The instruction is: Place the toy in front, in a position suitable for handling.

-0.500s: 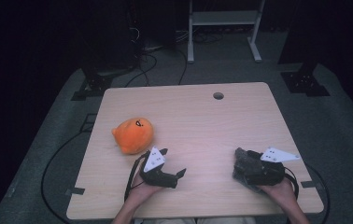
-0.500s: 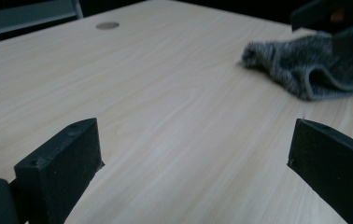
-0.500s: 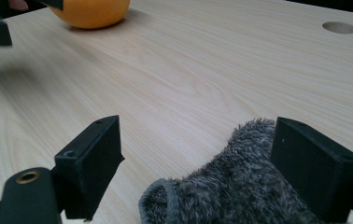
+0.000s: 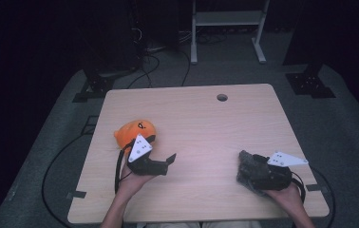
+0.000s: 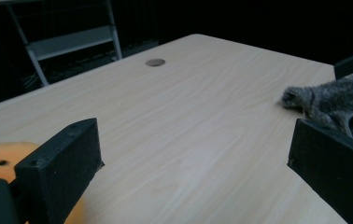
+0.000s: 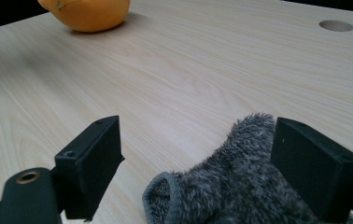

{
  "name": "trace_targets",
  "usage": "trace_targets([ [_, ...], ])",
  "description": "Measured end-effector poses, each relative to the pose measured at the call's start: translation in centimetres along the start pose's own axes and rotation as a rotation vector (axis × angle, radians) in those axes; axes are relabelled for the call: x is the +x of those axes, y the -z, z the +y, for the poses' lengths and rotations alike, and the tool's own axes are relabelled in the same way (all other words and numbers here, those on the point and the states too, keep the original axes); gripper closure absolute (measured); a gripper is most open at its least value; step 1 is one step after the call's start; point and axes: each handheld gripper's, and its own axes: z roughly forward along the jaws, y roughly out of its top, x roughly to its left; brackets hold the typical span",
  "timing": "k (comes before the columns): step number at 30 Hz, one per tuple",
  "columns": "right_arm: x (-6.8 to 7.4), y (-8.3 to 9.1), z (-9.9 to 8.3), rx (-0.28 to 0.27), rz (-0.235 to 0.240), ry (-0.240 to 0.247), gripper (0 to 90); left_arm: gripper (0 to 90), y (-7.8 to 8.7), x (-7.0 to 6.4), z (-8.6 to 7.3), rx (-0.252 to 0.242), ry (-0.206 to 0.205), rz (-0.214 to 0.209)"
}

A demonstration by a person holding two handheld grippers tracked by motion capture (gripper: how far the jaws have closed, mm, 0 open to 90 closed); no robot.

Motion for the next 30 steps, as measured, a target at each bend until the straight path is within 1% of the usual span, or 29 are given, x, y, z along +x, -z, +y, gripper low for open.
trace_targets([
  [1,0.0,0.0,0.0,0.000,0.000,0.000,15.2,2.0,0.0,0.0,0.0,0.000,0.000,0.000],
  [2,0.0,0.2,0.0,-0.004,-0.005,0.002,15.2,2.0,0.4,0.6,0.4,-0.013,-0.004,0.008],
  [3,0.0,0.2,0.0,-0.004,-0.005,0.002,15.2,2.0,0.4,0.6,0.4,-0.013,-0.004,0.008],
  [5,0.0,0.4,0.0,-0.012,-0.009,-0.003,15.2,2.0,0.7,1.2,0.7,-0.012,0.000,0.030],
  [6,0.1,0.5,-0.1,-0.009,-0.012,-0.006,15.2,2.0,1.0,1.8,1.0,-0.024,-0.003,0.044],
  [8,0.1,0.5,-0.1,-0.007,-0.012,-0.007,15.2,2.0,1.1,2.1,1.1,-0.027,-0.004,0.048],
  [9,0.1,0.4,-0.1,-0.006,-0.011,-0.007,15.2,2.0,1.4,2.8,1.3,-0.031,-0.004,0.073],
  [10,0.1,0.4,-0.1,-0.007,-0.010,-0.004,15.2,2.0,1.5,3.2,1.3,-0.028,-0.008,0.085],
  [12,0.2,0.3,-0.1,-0.003,-0.009,-0.001,15.2,2.0,1.8,3.9,1.4,-0.043,0.006,0.106],
  [13,0.2,0.2,0.0,0.001,-0.008,0.001,15.2,2.0,2.0,4.4,1.4,-0.044,0.004,0.113],
  [14,0.2,0.2,0.0,0.001,-0.008,0.001,15.2,2.0,2.0,4.4,1.4,-0.044,0.004,0.113],
  [15,0.2,0.1,0.0,0.004,-0.007,0.006,15.1,2.0,2.1,5.0,1.4,-0.044,0.000,0.119],
  [17,0.3,0.0,0.0,0.010,-0.003,0.004,15.2,2.0,2.3,5.9,1.4,-0.040,-0.003,0.150],
  [18,0.3,0.0,0.0,0.011,-0.003,0.005,15.2,2.0,2.4,6.2,1.4,-0.047,-0.001,0.166],
  [19,0.3,0.0,0.0,0.011,-0.003,0.005,15.2,2.0,2.4,6.2,1.4,-0.047,-0.001,0.166],
  [21,0.3,-0.1,-0.1,0.015,-0.002,0.005,15.2,2.0,2.5,6.7,1.2,-0.057,0.009,0.191],
  [24,0.4,-0.1,-0.1,0.014,-0.001,0.008,15.2,2.0,2.5,7.3,0.3,-0.037,0.014,0.229],
  [25,0.4,-0.1,-0.1,0.014,-0.001,0.008,15.2,2.0,2.5,7.3,0.3,-0.037,0.014,0.229],
  [27,0.5,-0.1,0.0,0.014,0.001,0.012,15.2,2.0,2.6,7.8,-0.3,0.005,0.016,0.259],
  [28,0.5,-0.1,0.0,0.016,0.003,0.013,15.2,2.0,2.6,7.9,-0.4,0.011,0.018,0.279],
  [29,0.6,-0.1,0.0,0.016,0.003,0.012,15.2,2.0,2.6,7.9,-0.4,0.011,0.018,0.279],
  [30,0.6,-0.1,0.0,0.021,0.004,0.013,15.2,2.0,2.8,8.1,-0.8,-0.010,0.017,0.289],
])
